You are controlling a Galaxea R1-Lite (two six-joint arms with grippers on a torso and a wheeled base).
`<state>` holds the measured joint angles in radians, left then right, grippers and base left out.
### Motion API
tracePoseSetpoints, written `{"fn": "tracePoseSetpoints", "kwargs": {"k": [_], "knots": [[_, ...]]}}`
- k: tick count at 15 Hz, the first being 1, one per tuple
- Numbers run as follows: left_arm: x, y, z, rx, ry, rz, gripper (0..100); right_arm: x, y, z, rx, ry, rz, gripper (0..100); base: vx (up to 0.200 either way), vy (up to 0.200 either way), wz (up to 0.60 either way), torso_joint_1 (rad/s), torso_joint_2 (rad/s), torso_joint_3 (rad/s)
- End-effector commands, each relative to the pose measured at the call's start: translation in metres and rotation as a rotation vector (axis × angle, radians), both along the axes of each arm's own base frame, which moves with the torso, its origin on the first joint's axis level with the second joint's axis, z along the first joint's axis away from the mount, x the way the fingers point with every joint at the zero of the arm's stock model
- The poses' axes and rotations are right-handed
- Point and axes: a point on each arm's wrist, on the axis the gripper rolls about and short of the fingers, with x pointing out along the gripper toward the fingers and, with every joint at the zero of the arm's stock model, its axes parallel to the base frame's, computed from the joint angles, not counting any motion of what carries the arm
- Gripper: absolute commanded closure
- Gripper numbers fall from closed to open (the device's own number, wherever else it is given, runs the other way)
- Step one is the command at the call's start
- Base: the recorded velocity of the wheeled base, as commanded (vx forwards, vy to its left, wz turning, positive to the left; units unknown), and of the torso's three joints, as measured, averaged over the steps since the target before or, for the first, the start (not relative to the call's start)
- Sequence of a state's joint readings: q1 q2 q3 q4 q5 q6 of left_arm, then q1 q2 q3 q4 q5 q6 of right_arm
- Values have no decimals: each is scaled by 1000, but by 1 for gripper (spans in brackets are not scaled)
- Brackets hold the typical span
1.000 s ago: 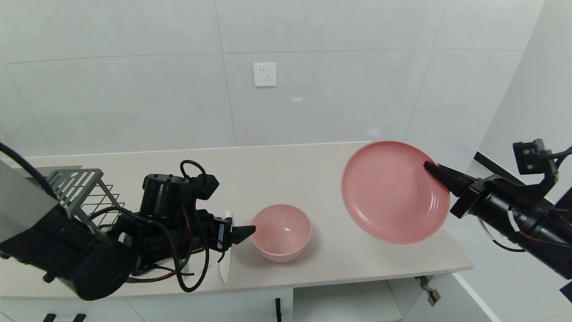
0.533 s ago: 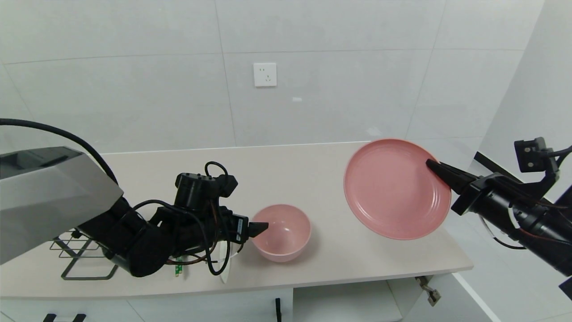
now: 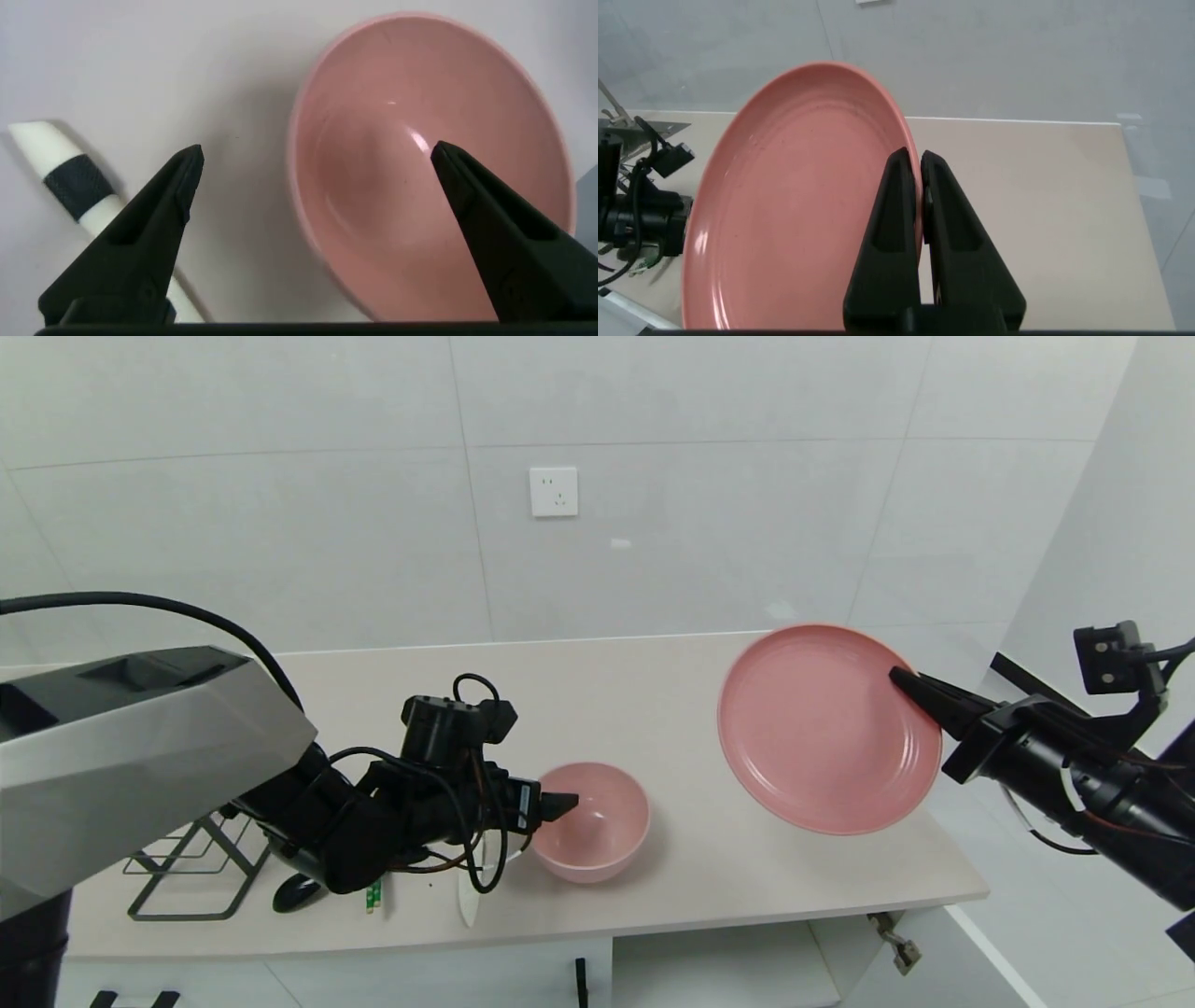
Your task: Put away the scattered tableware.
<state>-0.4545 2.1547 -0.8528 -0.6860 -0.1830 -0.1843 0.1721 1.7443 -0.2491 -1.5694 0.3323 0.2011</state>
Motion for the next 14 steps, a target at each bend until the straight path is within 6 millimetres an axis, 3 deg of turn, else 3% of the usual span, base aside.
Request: {"fn": "tracePoseSetpoints", "kwargs": {"k": [1,6,7,11,14], "knots": [[0,-8,-5,9,5,-10,0,0,1,1,1,-4,3,100,0,0,0,0,0,0],[5,-16,-21,22,30,16,0,0,1,1,-1,-6,5,100,0,0,0,0,0,0],[5,-15,-23,19,39,25,100,0,1,1,-1,-6,5,100,0,0,0,0,0,0],[5,-16,-20,15,26,21,100,0,2,1,-1,-6,8,100,0,0,0,0,0,0],[6,-12,5,-30,-57,34,100,0,2,1,-1,-6,8,100,0,0,0,0,0,0]]}}
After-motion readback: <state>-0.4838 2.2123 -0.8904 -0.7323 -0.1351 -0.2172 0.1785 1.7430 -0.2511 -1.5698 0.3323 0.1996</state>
